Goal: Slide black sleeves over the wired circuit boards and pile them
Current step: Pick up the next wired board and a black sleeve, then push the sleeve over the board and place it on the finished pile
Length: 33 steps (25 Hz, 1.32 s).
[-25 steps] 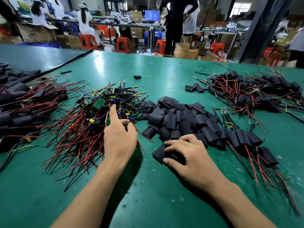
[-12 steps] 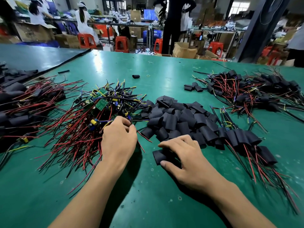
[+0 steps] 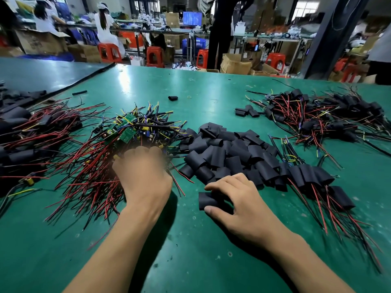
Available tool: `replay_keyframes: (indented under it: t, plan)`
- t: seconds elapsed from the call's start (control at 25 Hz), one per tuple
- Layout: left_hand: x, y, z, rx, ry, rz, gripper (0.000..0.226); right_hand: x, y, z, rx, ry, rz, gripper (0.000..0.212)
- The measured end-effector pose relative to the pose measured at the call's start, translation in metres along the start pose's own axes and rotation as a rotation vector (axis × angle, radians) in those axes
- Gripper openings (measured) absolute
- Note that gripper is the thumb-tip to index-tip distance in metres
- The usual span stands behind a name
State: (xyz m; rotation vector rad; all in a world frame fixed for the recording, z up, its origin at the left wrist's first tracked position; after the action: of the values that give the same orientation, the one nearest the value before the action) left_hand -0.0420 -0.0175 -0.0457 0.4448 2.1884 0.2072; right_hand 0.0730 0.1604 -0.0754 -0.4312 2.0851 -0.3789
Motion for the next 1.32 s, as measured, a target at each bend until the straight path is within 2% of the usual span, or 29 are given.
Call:
replay_keyframes:
  t: [0.12, 0.32, 0.56, 0.84, 1.0, 1.08, 1.16, 1.24, 1.32]
  plan:
    - [0.000, -0.002, -0.003, -0.020, -0.031, 0.094, 0.035, 0.001, 0.000, -0.001, 0.004, 0.016, 0.003, 0.044]
    - [0.000, 0.002, 0.001, -0.023, -0.037, 0.198, 0.026, -0.001, 0.000, -0.001, 0.032, 0.040, -0.012, 0.043]
    - [-0.014, 0.012, 0.004, 0.058, 0.175, 0.272, 0.016, -0.003, 0.000, -0.001, 0.050, 0.044, -0.035, 0.042]
    - [-0.008, 0.025, 0.012, 0.124, 0.051, 0.486, 0.014, -0.005, 0.005, -0.001, 0.108, 0.101, -0.041, 0.040]
    - [-0.004, 0.029, 0.017, 0.185, -0.029, 0.455, 0.013, -0.003, 0.006, -0.002, 0.119, 0.087, -0.030, 0.041]
    - [-0.009, 0.031, 0.017, 0.193, 0.027, 0.412, 0.011, -0.003, 0.006, -0.001, 0.118, 0.081, -0.016, 0.041]
    - [-0.017, 0.032, 0.015, 0.215, 0.183, 0.403, 0.012, -0.004, 0.007, 0.000, 0.132, 0.090, -0.026, 0.041]
    - [-0.021, 0.033, 0.014, 0.267, 0.291, 0.458, 0.016, -0.004, 0.007, 0.000, 0.145, 0.106, -0.041, 0.040]
    - [-0.020, 0.038, 0.017, 0.366, 0.305, 0.564, 0.018, -0.004, 0.006, -0.001, 0.156, 0.105, -0.052, 0.039]
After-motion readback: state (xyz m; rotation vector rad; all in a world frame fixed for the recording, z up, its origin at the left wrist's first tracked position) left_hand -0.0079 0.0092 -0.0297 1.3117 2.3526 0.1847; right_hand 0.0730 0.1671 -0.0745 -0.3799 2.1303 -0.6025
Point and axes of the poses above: each hand's wrist, its own z-axis away from the middle knuckle, its own x-axis out of the palm, y = z × x, the point moved 3 cm from there along -z, towards the middle knuckle, and after that the axes turned 13 degrees about y, right-handed, at the moved point
